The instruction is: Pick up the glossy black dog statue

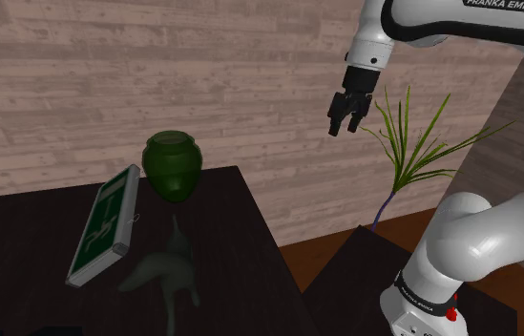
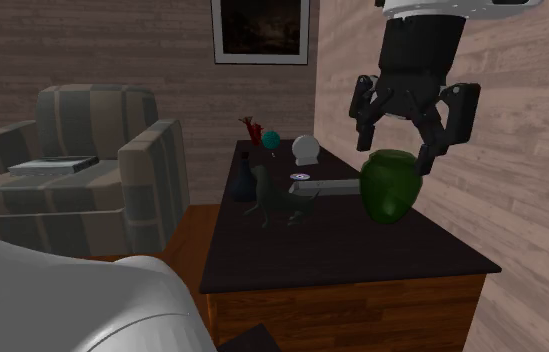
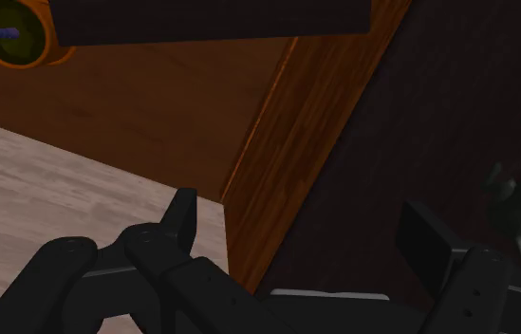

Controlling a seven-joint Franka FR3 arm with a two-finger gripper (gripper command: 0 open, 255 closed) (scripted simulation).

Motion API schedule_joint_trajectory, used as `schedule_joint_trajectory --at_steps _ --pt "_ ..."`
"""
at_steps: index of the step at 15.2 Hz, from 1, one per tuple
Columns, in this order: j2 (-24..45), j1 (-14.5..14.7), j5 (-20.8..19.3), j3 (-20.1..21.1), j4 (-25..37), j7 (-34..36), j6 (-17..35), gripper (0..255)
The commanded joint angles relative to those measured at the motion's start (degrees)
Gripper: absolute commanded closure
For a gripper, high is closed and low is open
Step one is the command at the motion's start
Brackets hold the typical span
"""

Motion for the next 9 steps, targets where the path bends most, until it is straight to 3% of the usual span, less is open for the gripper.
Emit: schedule_joint_trajectory --at_steps 1,9 --pt "0.0 0.0 0.0 0.0 0.0 0.0 0.0 0" --pt "7.4 2.7 5.0 7.6 -2.5 7.5 10.4 0"
